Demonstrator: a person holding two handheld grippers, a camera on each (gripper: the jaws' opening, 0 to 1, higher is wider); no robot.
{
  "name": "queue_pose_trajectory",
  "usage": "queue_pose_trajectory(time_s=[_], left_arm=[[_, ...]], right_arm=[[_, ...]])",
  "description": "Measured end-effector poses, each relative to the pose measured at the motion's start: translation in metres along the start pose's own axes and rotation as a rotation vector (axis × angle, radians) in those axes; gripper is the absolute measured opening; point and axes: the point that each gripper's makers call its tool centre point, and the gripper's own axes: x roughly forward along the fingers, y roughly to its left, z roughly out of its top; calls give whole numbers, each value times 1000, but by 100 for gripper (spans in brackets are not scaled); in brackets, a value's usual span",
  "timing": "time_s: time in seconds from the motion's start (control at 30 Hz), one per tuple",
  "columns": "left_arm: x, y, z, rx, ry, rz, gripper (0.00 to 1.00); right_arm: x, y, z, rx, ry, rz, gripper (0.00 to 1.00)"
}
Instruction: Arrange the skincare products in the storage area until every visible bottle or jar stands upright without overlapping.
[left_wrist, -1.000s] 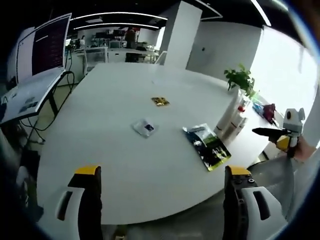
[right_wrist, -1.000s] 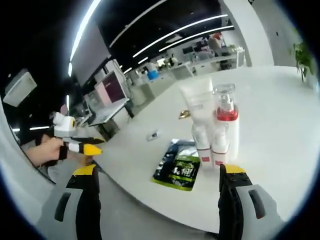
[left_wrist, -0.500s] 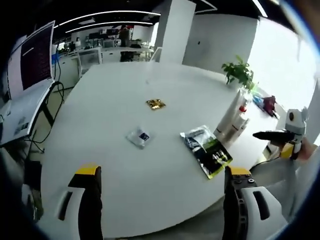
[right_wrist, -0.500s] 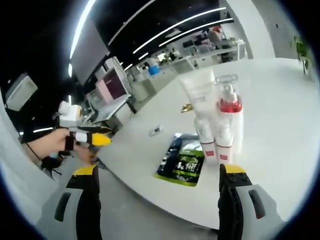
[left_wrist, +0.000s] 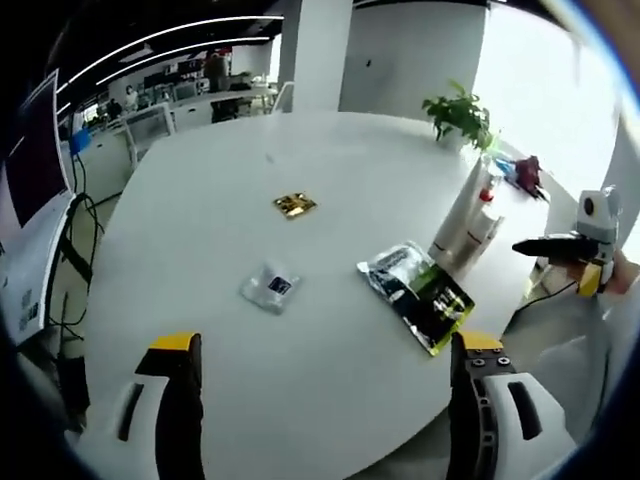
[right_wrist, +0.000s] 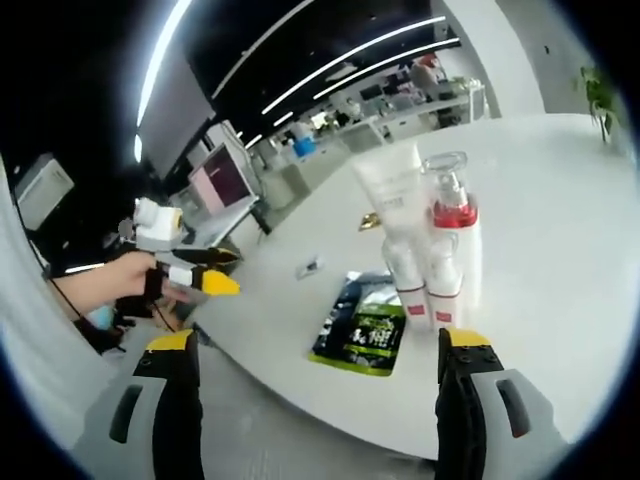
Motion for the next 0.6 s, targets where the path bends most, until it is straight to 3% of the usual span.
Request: queue_pose_trajectory(time_s=[0.6], left_arm=[[45, 23, 2, 105, 112, -38, 92]], right_arm=[[-2, -5, -1, 32, 4, -37, 98]])
